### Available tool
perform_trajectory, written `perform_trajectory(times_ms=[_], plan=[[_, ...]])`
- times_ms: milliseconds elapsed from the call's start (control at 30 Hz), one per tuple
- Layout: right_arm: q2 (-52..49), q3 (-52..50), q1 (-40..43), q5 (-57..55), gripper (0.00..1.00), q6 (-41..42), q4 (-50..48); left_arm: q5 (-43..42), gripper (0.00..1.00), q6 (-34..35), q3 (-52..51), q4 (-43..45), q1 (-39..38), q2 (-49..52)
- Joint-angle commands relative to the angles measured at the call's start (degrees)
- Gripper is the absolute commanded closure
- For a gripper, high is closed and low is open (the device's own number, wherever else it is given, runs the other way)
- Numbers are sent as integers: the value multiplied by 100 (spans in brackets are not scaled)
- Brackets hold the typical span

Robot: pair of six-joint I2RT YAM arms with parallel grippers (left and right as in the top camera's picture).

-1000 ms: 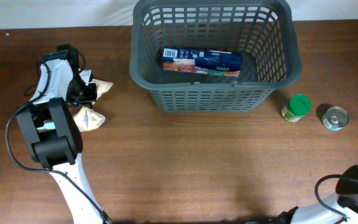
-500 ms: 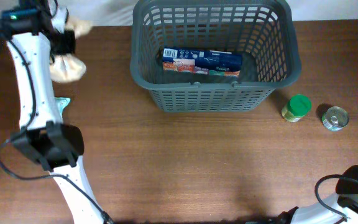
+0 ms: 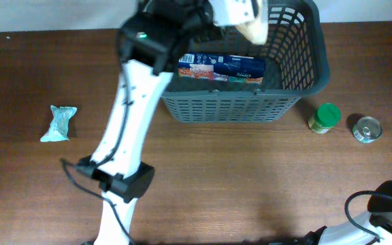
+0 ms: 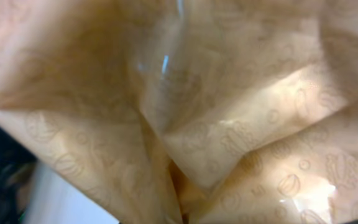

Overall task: Pack container
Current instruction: 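Carry the tan pouch into the basket and release it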

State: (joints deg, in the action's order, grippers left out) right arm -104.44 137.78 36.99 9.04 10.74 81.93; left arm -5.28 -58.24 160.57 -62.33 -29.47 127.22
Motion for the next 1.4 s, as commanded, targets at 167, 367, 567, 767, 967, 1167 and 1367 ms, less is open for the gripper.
perform_trajectory(times_ms=[167, 367, 567, 767, 967, 1167, 1367], plan=[[-28, 13, 15, -31, 1, 26, -7, -339, 98, 264, -422, 186, -662, 1766], [-28, 13, 15, -31, 1, 26, -7, -330, 98, 811, -422, 94, -960, 2063], [-28, 13, 15, -31, 1, 26, -7, 671, 1, 2109, -107, 214, -973, 2050], [-28, 13, 15, -31, 1, 26, -7, 824, 1, 2955, 870, -577, -461, 1550], [-28, 13, 15, -31, 1, 26, -7, 811, 1, 3803, 1569, -1521, 664, 382], [-28, 13, 15, -31, 1, 26, -7, 815, 1, 4358, 1576, -2618, 2256, -201], [-28, 13, 15, -31, 1, 26, -7, 756, 1, 4732, 957, -3432, 3877, -79]])
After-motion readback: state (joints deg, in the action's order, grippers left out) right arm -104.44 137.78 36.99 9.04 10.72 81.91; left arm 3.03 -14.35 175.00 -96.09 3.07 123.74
